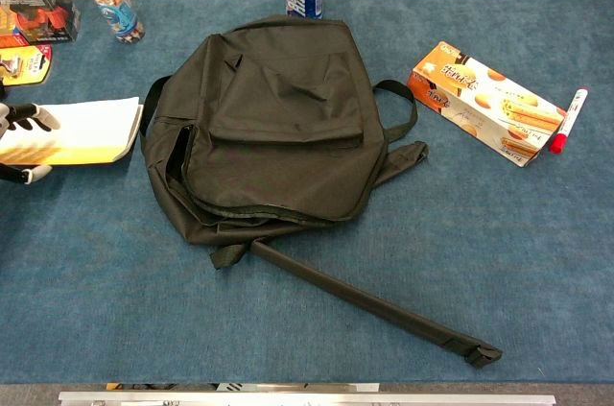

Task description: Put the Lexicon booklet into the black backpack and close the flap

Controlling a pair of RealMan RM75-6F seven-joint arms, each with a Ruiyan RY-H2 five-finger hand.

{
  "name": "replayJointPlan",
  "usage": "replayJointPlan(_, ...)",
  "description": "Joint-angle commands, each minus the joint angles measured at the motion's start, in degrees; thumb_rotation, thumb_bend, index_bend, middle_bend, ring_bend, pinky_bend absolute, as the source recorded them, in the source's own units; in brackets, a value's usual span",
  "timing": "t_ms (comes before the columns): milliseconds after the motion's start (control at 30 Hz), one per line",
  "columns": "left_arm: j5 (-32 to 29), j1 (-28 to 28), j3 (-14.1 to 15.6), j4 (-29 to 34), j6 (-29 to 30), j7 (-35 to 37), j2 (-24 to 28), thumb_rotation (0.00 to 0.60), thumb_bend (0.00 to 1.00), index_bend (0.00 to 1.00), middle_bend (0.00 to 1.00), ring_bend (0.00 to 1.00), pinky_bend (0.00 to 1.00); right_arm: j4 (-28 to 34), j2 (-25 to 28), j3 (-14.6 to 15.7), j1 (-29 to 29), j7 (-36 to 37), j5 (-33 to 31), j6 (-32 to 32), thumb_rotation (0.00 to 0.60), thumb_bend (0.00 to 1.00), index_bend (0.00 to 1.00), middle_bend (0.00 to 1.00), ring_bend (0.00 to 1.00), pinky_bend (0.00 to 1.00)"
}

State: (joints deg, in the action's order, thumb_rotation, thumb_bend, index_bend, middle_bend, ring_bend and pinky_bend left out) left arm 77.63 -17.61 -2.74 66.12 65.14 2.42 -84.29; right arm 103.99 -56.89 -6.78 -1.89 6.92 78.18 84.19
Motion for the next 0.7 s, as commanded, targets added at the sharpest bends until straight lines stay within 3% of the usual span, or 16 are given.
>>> replayJointPlan(33, -0.49, 0.23, -1.05, -1.45, 1.12, 0.73, -1.28, 0.6, 0.3, 0.33, 0.37, 0.34, 0.34, 0.02, 0.12, -0.02, 0.06, 0.18, 0.04, 0.05, 0.6, 0.0, 0.12, 0.29, 0.11, 0.23)
replayJointPlan(200, -1.17, 0.04, -2.32, -2.9, 2.0, 0.67, -2.45, 0.6, 0.34, 0.36, 0.38, 0.36, 0.36, 0.1, 0.32, 0.03, 0.18, 0.61, 0.1, 0.03, 0.6, 0.0, 0.12, 0.29, 0.11, 0.23)
replayJointPlan(700, -1.48, -1.98, -4.37, -6.06, 4.08, -6.3, -6.29, 0.6, 0.33, 0.44, 0.4, 0.36, 0.4, -0.3, 0.61, -0.02, 0.25, 1.91, -0.19, -0.44, 0.6, 0.0, 0.12, 0.29, 0.11, 0.23)
